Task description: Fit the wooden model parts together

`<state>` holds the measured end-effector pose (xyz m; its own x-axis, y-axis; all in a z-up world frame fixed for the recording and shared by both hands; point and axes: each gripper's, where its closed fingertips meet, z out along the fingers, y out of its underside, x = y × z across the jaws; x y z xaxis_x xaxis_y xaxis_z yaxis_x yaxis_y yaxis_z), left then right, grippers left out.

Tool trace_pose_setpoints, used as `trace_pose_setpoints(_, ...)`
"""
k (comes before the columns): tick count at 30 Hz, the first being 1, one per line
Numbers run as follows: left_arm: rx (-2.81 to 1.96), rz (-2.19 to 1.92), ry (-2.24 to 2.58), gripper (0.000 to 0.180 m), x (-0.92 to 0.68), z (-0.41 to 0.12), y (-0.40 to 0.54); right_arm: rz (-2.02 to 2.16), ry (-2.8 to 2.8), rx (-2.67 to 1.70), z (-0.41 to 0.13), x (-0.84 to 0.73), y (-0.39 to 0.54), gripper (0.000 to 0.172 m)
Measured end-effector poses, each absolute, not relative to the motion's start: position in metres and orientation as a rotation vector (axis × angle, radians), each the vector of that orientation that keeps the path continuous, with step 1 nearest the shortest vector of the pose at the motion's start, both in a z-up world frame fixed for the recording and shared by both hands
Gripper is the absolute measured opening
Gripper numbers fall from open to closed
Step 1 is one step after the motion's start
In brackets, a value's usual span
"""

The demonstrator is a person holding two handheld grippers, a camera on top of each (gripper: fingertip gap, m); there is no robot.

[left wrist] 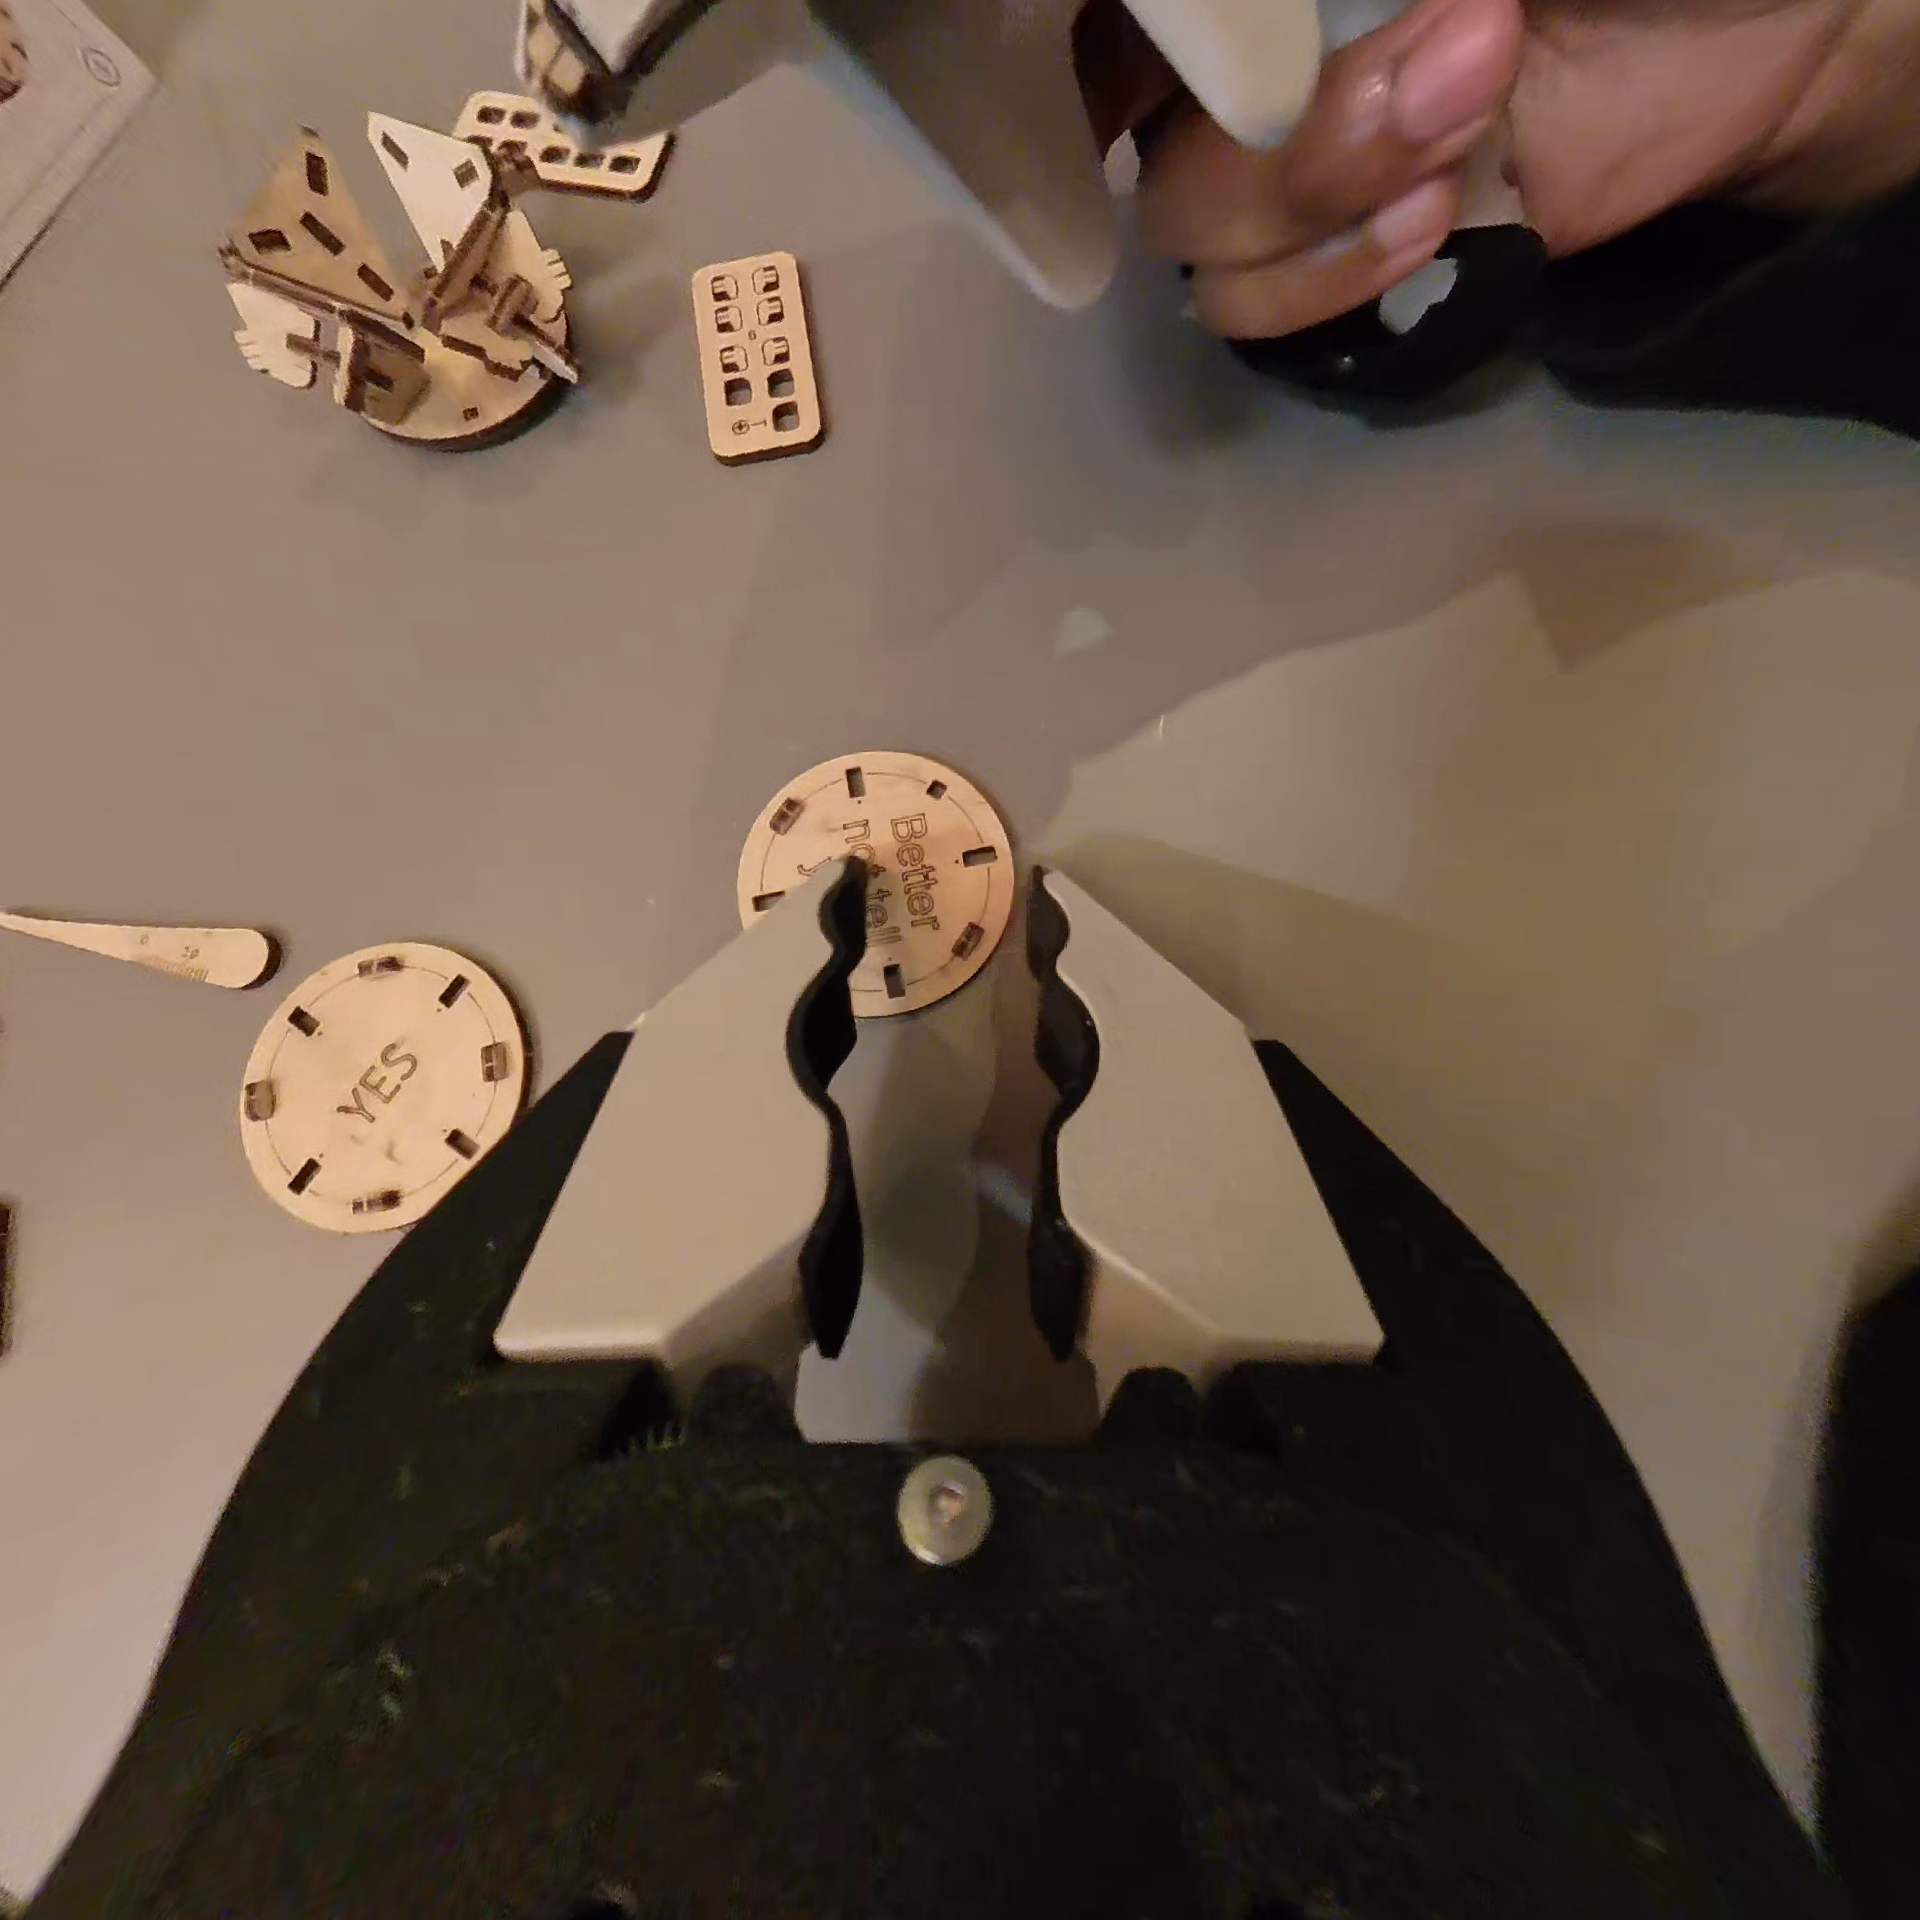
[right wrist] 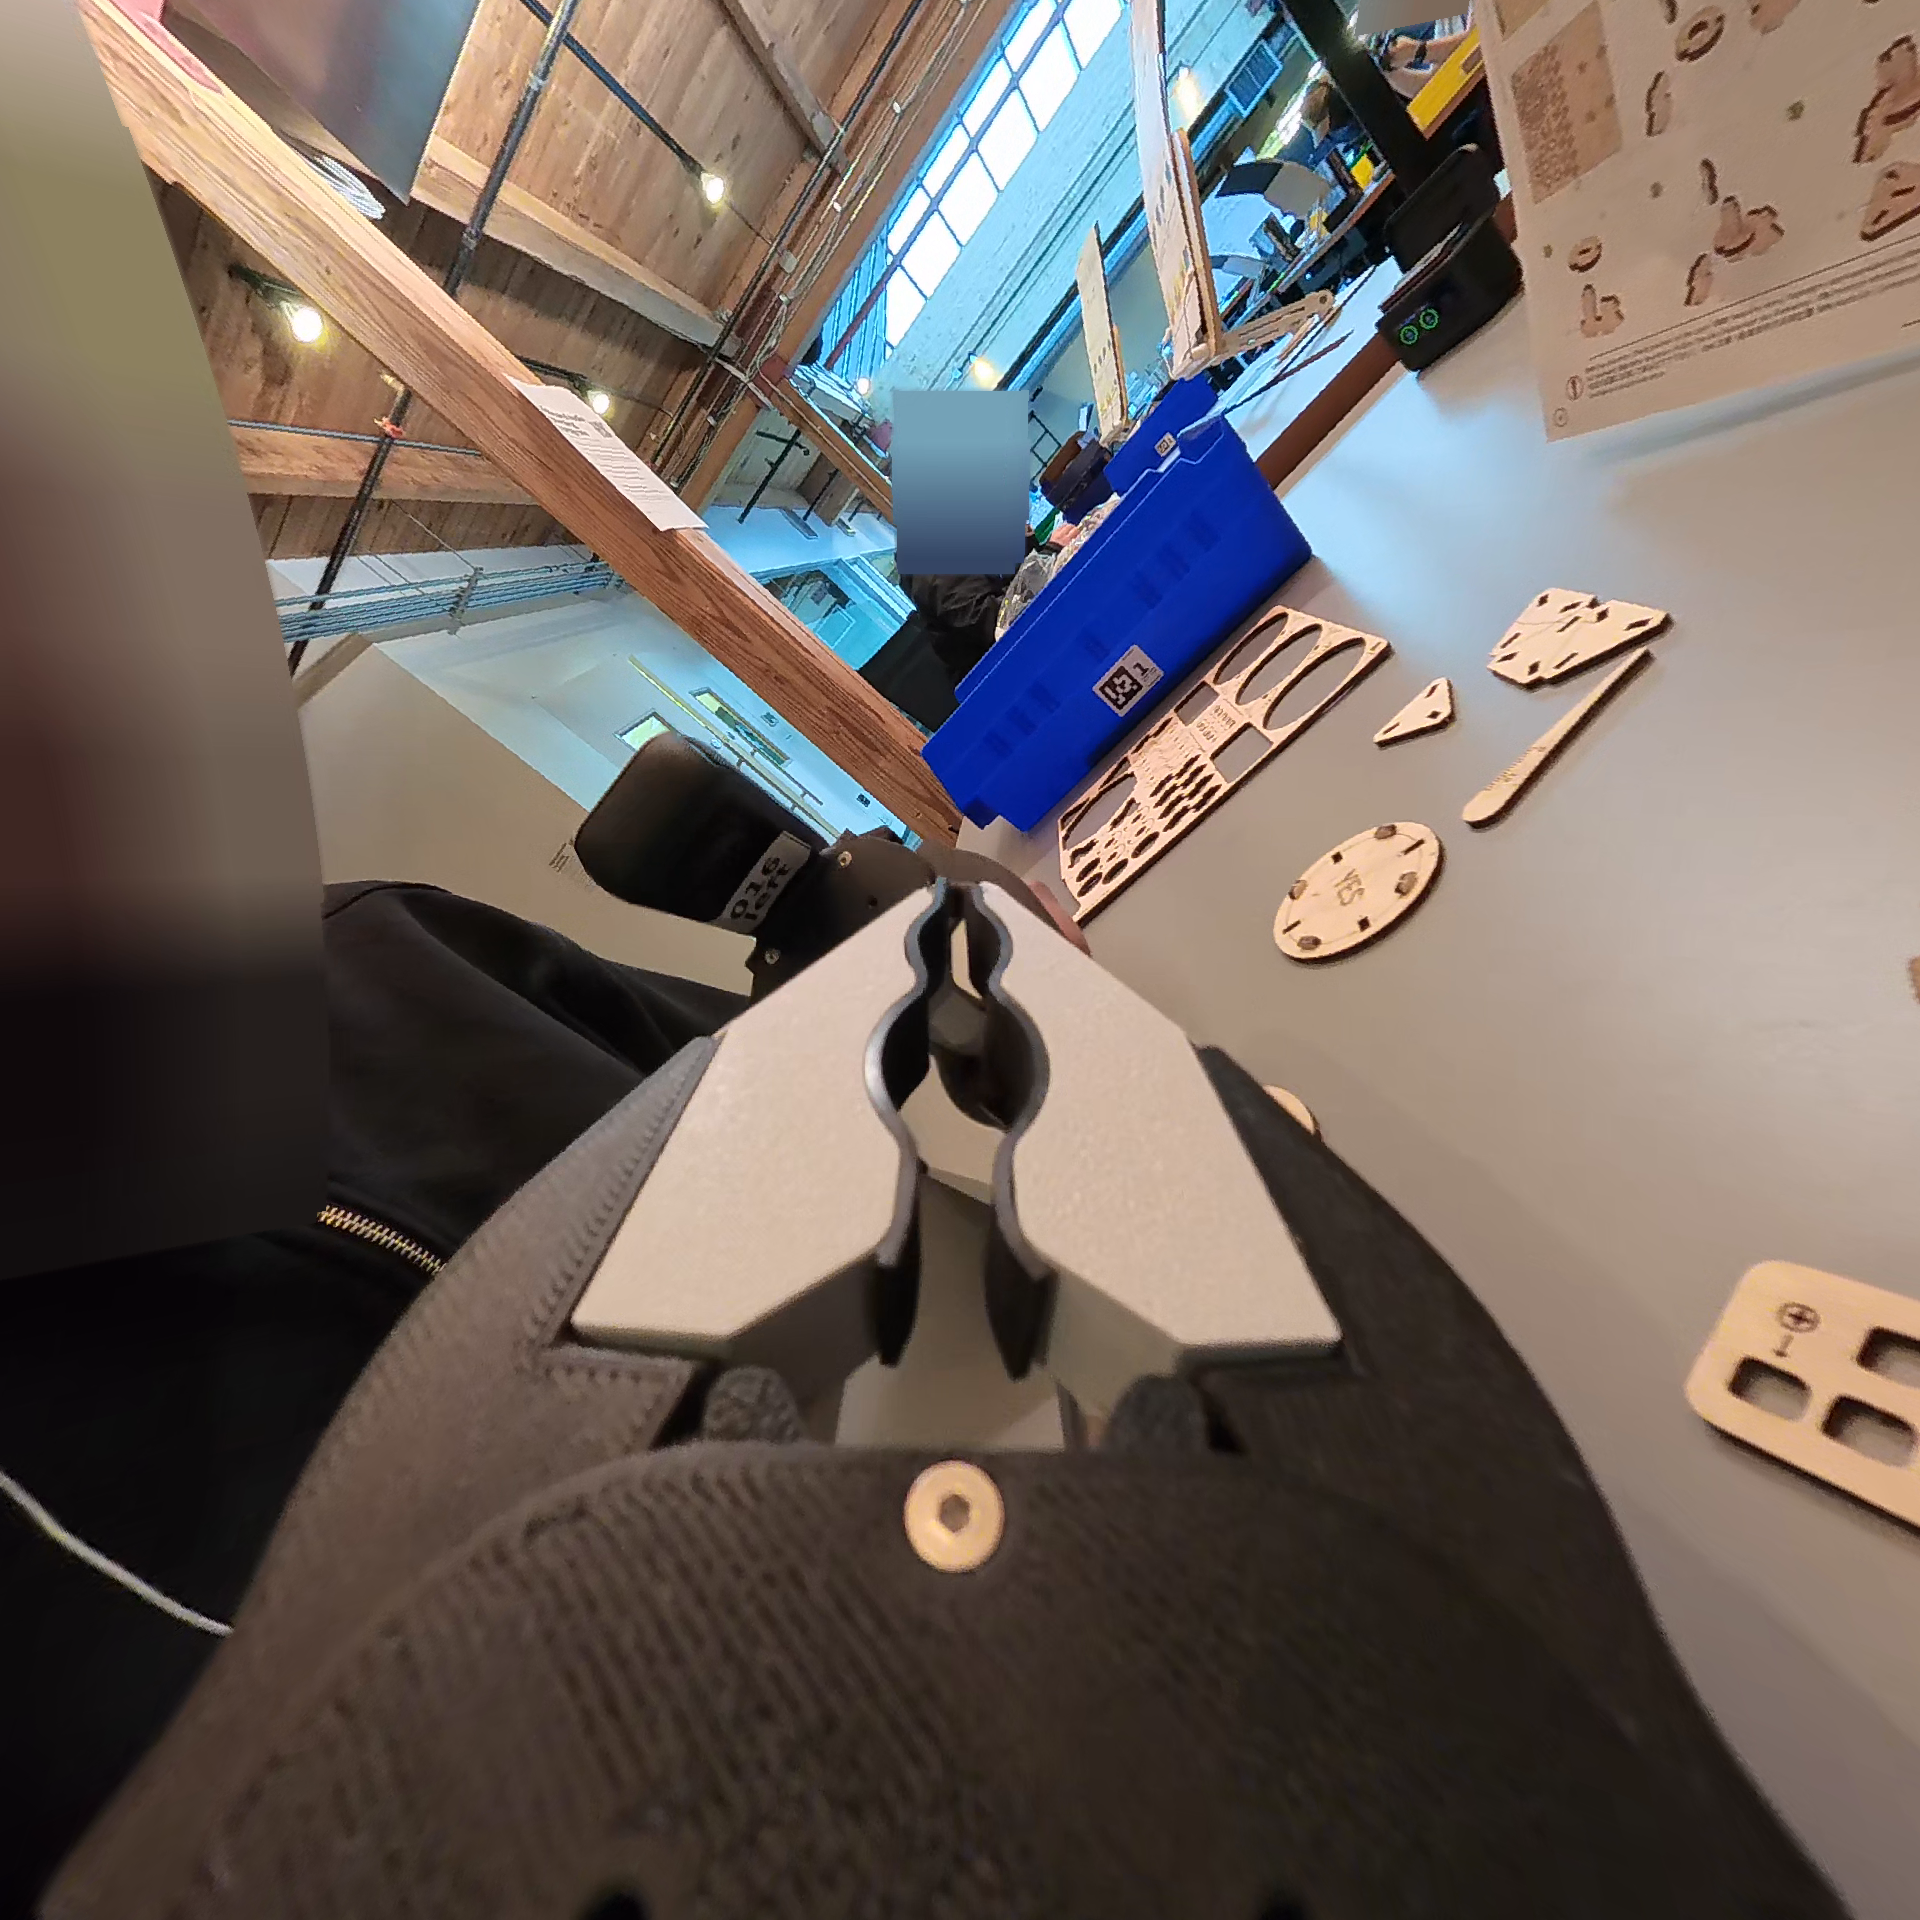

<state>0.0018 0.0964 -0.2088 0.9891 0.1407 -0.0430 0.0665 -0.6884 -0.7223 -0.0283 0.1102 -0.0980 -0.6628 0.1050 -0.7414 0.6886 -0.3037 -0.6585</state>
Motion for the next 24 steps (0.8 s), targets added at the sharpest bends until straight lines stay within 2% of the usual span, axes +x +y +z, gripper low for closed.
trace_pose_setpoints(5, -2.25, 0.106, -0.269, 0.053, -0.013, -0.198, 0.094, -2.008, 1.542, 1.006, -0.101, -0.029, 0.109, 0.0)
trace_pose_setpoints(8, -2.217, 0.008, -0.328, 0.06, -0.015, -0.196, 0.093, -1.999, 1.532, 1.008, -0.103, -0.029, 0.109, 0.0)
trace_pose_setpoints(13, -2.272, -0.129, -0.337, 0.059, -0.003, -0.206, 0.087, -1.985, 1.526, 1.009, -0.105, -0.029, 0.108, 0.0)
trace_pose_setpoints(14, -2.279, -0.157, -0.308, 0.053, 0.003, -0.206, 0.086, -1.985, 1.523, 1.01, -0.105, -0.03, 0.108, 0.0)
trace_pose_setpoints(16, -2.299, -0.324, -0.201, 0.022, 0.03, -0.205, 0.083, -1.987, 1.518, 1.015, -0.106, -0.03, 0.11, 0.0)
trace_pose_setpoints(19, -2.261, -0.465, -0.159, 0.024, 0.046, -0.201, 0.085, -1.992, 1.51, 1.024, -0.106, -0.032, 0.112, 0.0)
trace_pose_setpoints(24, -2.147, -0.453, -0.159, 0.037, 0.041, -0.185, 0.093, -2.015, 1.509, 1.041, -0.103, -0.035, 0.119, 0.0)
